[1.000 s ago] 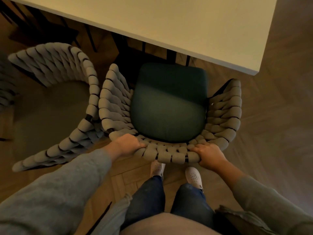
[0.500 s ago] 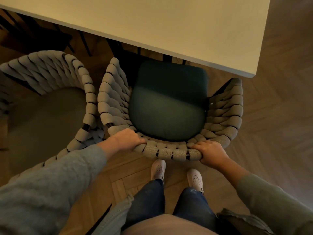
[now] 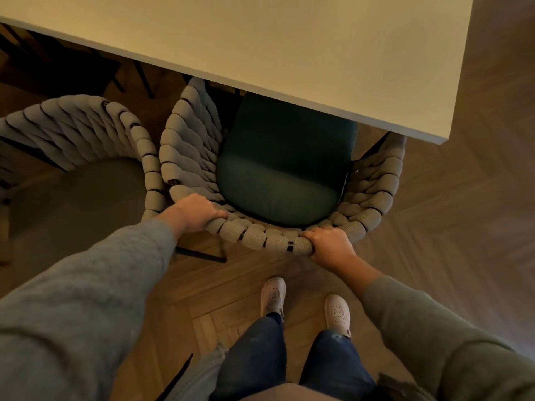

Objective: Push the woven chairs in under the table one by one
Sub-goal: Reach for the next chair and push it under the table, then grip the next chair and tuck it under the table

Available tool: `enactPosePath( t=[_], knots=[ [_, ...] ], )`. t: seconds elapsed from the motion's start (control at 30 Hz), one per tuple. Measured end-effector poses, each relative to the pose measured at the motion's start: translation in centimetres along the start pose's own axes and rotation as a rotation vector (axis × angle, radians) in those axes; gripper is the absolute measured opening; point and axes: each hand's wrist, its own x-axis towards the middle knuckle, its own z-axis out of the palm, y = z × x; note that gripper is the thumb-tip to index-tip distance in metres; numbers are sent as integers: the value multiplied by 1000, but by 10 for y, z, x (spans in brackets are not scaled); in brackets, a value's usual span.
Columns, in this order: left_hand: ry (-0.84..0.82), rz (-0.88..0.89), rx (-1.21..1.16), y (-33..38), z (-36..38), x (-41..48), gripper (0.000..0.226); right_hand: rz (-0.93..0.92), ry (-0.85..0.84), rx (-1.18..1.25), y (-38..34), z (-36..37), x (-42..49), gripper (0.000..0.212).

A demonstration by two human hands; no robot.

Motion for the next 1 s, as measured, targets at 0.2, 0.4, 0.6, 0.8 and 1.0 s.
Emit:
enactPosePath(
  t=[0.2,0.4,0.6,0.8,1.0],
  knots=[
    [-46,-76,0,-27,-1,15,46,39,-28,-15,-9,-2,30,31],
    [-65,-79,2,-42,12,22,47,35,-71,-38,-15,0,40,29],
    [-89,-136,89,-47,18,24,47,33,-108,-12,-22,0,51,37],
    [-56,-426,1,-22,10,9,67,71,-191,-14,-20,-4,52,40],
    [157,-834,-385,15,25,-14,85,13,-466,44,-18,-25,58,103]
  ],
)
